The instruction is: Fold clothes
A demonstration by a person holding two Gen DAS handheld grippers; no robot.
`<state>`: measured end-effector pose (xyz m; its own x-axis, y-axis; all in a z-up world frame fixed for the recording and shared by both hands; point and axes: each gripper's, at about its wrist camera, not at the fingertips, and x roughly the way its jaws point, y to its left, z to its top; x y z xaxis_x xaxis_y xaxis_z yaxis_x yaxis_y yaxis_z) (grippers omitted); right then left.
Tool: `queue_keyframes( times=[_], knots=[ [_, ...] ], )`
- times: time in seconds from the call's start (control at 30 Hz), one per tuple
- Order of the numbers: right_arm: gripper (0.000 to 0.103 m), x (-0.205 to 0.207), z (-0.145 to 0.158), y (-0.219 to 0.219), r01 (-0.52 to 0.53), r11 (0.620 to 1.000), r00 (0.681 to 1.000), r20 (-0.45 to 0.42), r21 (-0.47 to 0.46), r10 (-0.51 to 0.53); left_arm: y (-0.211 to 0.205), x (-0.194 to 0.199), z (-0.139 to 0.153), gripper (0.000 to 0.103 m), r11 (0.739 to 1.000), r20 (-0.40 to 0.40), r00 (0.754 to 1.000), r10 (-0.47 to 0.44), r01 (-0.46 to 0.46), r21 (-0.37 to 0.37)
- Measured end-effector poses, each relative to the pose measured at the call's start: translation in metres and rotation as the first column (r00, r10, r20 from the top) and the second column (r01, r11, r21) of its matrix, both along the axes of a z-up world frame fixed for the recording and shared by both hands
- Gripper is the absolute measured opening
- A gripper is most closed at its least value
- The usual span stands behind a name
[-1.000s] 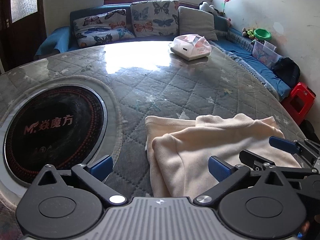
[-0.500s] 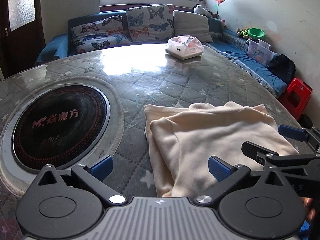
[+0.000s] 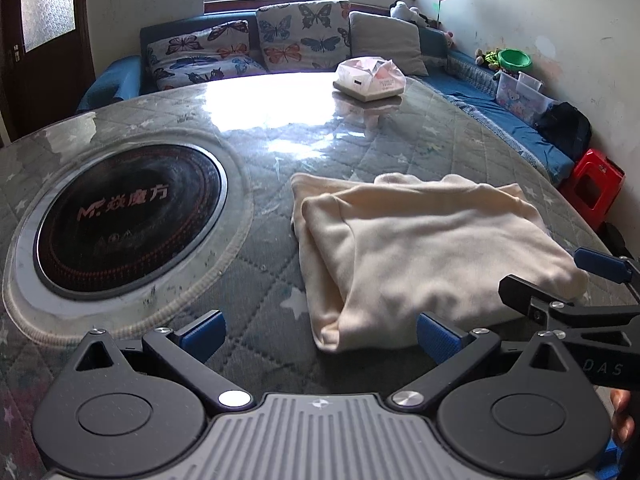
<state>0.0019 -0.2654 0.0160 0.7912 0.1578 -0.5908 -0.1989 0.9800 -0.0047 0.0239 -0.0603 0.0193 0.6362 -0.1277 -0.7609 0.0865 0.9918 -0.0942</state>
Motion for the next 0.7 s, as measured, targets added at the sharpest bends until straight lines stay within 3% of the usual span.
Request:
queue_keyframes(
  times=[0.7],
  knots=[
    [0.103, -0.026, -0.013, -0.008, 0.047, 0.999, 0.999, -0.027, -0.021, -0.047, -0.018, -0.021, -0.008, 0.103, 0.997, -0.004, 0.998, -0.059, 0.059, 0.053]
  ],
)
